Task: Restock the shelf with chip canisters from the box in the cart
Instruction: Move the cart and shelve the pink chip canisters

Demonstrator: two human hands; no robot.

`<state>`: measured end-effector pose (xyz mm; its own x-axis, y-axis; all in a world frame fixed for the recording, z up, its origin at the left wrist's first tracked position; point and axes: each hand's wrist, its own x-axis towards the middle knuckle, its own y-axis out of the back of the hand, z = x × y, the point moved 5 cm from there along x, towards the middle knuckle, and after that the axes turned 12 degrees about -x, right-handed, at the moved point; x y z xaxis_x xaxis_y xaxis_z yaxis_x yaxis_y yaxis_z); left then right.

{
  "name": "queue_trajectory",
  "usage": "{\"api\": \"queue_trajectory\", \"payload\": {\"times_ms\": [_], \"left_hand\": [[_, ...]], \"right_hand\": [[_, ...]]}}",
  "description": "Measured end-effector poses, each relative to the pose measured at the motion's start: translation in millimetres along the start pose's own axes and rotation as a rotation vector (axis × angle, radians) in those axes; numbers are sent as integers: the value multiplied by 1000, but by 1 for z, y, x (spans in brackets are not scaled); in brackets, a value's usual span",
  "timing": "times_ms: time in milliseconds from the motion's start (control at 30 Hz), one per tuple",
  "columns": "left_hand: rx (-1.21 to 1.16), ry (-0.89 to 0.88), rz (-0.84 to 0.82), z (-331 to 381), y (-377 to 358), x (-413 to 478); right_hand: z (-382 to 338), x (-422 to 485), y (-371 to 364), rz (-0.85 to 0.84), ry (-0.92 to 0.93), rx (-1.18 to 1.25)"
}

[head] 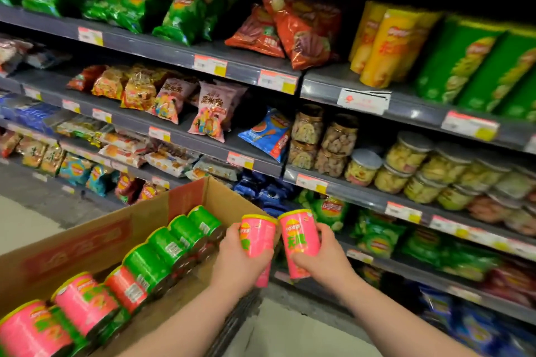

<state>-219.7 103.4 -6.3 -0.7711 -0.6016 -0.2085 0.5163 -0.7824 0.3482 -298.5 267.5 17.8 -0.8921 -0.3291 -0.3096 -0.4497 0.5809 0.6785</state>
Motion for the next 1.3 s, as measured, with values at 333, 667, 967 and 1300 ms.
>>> {"api": "queue_trajectory", "payload": {"times_ms": [333, 667, 967, 1300], "left_hand": [[18, -87, -304, 47, -156, -90], [56, -154, -505, 91, -303, -230], [57, -242, -625, 132, -379, -304], [87, -297, -703, 170, -450, -293]], "right_hand": [[142, -95, 116, 236, -193, 74], [281, -219, 213, 415, -329, 215], [351, -279, 272, 521, -387, 260], [381, -262, 325, 607, -378, 344]]}}
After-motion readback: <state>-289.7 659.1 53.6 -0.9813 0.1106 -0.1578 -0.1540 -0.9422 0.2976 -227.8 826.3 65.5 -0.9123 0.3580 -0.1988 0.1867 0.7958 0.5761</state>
